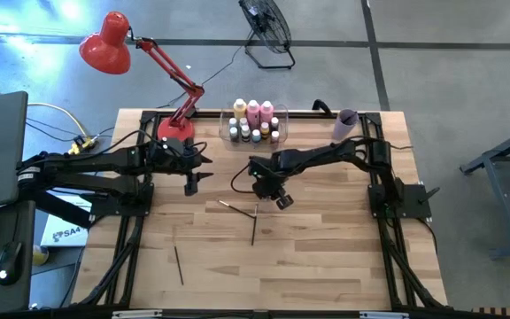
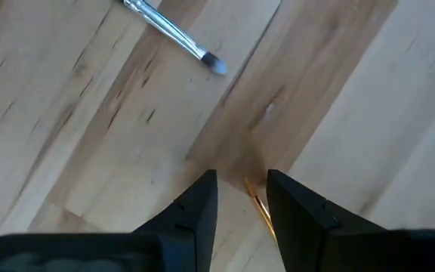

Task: Pick & Place Paint Supplies
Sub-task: Put the black paint brush into the violet cup

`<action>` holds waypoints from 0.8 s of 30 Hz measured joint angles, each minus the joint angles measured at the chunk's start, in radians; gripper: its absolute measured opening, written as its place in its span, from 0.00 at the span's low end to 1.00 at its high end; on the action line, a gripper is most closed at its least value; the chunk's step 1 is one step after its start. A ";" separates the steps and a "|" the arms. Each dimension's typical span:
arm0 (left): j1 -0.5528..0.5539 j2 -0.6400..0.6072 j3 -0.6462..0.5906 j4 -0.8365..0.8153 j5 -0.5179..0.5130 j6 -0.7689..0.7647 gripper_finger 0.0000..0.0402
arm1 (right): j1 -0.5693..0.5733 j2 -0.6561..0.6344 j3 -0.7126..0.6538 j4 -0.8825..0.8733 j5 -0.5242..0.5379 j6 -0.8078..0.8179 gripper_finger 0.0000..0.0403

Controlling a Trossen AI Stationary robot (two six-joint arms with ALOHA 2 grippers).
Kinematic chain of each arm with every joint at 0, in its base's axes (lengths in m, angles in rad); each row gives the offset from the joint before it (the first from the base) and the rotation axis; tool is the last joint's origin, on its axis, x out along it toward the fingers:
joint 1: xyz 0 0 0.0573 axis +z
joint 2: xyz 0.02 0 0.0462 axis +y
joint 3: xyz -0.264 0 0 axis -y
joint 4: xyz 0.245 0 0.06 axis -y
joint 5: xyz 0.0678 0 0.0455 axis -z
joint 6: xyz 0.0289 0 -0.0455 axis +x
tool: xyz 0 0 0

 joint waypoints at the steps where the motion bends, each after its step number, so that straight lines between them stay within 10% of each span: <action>1: 0.000 0.000 0.000 -0.001 0.000 0.000 0.49 | 0.000 0.003 0.000 0.002 0.008 0.000 0.27; 24: 0.000 0.000 0.000 0.000 0.004 -0.003 0.49 | 0.000 0.004 0.001 0.011 0.096 0.064 0.01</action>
